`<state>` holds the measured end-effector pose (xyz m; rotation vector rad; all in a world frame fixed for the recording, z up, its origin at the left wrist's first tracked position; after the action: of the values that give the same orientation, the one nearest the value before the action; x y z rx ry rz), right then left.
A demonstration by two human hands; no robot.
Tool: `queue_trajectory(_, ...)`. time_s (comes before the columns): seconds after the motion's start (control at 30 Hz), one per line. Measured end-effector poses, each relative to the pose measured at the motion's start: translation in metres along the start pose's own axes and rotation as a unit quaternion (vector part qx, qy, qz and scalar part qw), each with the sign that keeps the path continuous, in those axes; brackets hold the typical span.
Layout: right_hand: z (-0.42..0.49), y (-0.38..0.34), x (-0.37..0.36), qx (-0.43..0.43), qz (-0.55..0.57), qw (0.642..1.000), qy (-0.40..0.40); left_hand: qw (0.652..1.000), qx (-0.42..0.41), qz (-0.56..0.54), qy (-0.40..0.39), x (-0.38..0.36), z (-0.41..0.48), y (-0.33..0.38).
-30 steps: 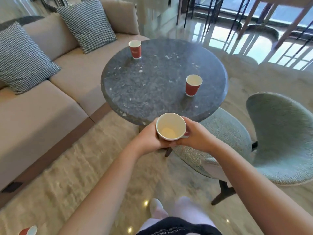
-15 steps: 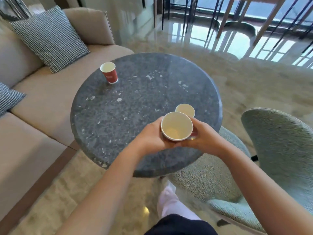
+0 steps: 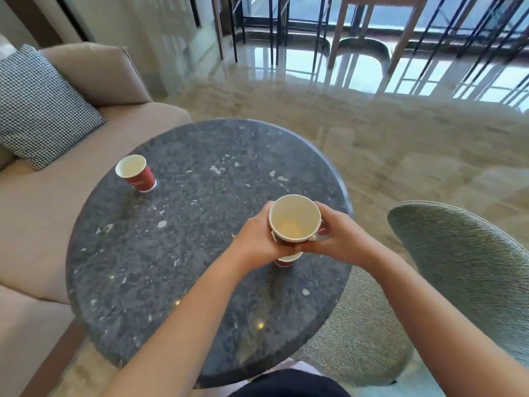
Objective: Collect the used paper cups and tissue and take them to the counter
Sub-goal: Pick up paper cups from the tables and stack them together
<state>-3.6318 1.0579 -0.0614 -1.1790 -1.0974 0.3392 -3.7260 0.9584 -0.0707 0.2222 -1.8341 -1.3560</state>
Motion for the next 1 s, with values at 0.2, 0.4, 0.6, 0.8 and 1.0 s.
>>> queue_trajectory(0.2,0.005,0.026,-0.011,-0.015,-0.015,1.000,-0.001,0.999,0.031,0.016,-0.019,-0.018,0.009,-0.028)
queue_trajectory(0.4,0.007,0.050,-0.032,-0.039,-0.031,0.999,-0.015,0.997,0.054,0.017,-0.058,-0.024,0.008,-0.052)
queue_trajectory(0.6,0.007,0.067,-0.047,-0.063,-0.035,0.997,-0.027,0.993,0.050,0.034,-0.097,-0.029,0.010,-0.068)
queue_trajectory(0.8,0.006,0.077,-0.055,-0.080,-0.022,0.995,-0.045,0.992,0.055,0.043,-0.107,-0.033,0.011,-0.081)
queue_trajectory(1.0,0.006,0.082,-0.058,-0.088,-0.014,0.994,-0.063,0.990,0.052,0.044,-0.122,-0.037,0.012,-0.084)
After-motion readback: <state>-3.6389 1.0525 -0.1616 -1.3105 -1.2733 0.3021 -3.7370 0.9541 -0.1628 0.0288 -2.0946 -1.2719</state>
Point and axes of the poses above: each hand's wrist, its own z-axis towards the middle knuckle, its own x-axis out of the back of the hand, y = z × x, the point moved 7 cm from there along z, towards the middle knuckle, and after that the axes turned 13 degrees about y, right-handed, at the moved point
